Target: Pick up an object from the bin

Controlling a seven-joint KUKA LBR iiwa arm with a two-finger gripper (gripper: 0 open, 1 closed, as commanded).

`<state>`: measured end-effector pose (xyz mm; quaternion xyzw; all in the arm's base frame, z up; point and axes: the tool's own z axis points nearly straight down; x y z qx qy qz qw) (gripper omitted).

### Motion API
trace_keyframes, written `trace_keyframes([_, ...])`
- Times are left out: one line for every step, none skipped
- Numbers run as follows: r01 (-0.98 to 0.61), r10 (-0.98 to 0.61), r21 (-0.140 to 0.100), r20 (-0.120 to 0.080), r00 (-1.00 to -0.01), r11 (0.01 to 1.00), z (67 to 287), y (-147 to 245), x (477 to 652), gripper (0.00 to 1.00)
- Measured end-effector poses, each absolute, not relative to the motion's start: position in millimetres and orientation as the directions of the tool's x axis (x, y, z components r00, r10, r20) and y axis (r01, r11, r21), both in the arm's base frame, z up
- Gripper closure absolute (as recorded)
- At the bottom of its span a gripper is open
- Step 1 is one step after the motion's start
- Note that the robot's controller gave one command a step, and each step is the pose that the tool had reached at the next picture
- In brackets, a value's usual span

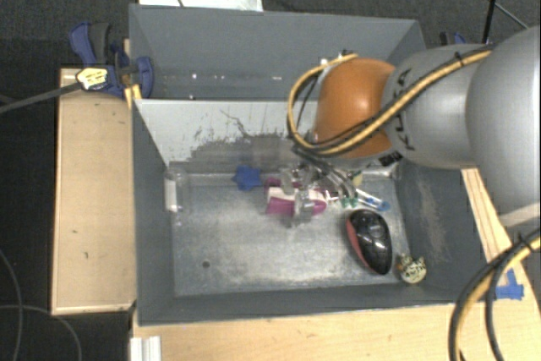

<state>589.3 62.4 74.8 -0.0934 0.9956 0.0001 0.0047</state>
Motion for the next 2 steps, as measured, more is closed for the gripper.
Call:
trace_keyframes([-0.232, -0.232, 0.003, -0.008, -0.973, 0.973, 131.7, 115.8, 576.5, 1.0])
trace_keyframes([-0.31, -0.31, 0.005, 0.006, -0.951, 0.951, 100.5, 185.8, 499.5, 1.0])
